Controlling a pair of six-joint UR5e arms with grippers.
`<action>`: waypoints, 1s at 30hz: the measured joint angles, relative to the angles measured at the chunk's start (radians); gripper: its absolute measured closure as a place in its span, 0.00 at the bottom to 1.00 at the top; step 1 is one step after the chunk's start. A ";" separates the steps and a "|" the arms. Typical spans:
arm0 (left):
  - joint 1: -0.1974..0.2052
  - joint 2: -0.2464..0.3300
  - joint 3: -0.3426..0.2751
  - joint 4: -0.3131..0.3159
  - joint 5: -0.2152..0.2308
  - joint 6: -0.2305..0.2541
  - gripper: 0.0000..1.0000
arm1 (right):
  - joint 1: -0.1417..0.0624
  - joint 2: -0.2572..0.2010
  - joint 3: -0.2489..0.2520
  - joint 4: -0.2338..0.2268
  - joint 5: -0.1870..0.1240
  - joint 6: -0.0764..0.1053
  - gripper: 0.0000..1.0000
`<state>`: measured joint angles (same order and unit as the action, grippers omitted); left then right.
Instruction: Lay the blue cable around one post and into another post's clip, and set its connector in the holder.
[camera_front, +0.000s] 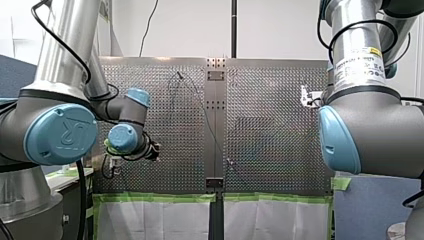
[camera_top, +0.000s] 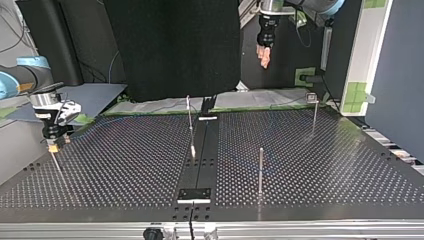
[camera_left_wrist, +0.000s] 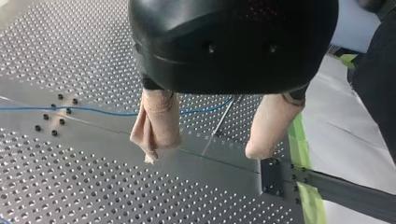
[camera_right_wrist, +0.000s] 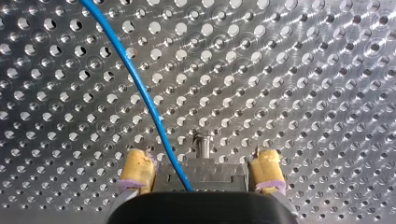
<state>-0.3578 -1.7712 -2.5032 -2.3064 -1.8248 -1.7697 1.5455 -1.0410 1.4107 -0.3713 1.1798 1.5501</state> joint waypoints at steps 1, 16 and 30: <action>0.000 0.000 -0.010 0.011 0.007 0.002 0.00 | 0.000 0.000 0.000 0.000 0.000 0.000 0.00; 0.000 0.000 0.043 0.151 0.102 -0.057 0.00 | 0.000 0.000 0.000 0.001 0.000 -0.002 0.00; 0.000 -0.001 0.045 0.271 0.086 -0.052 0.00 | 0.000 0.000 0.001 -0.001 -0.042 -0.002 0.00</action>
<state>-0.3578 -1.7717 -2.4586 -2.0353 -1.7387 -1.8218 1.5455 -1.0410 1.4112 -0.3725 1.1380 1.5481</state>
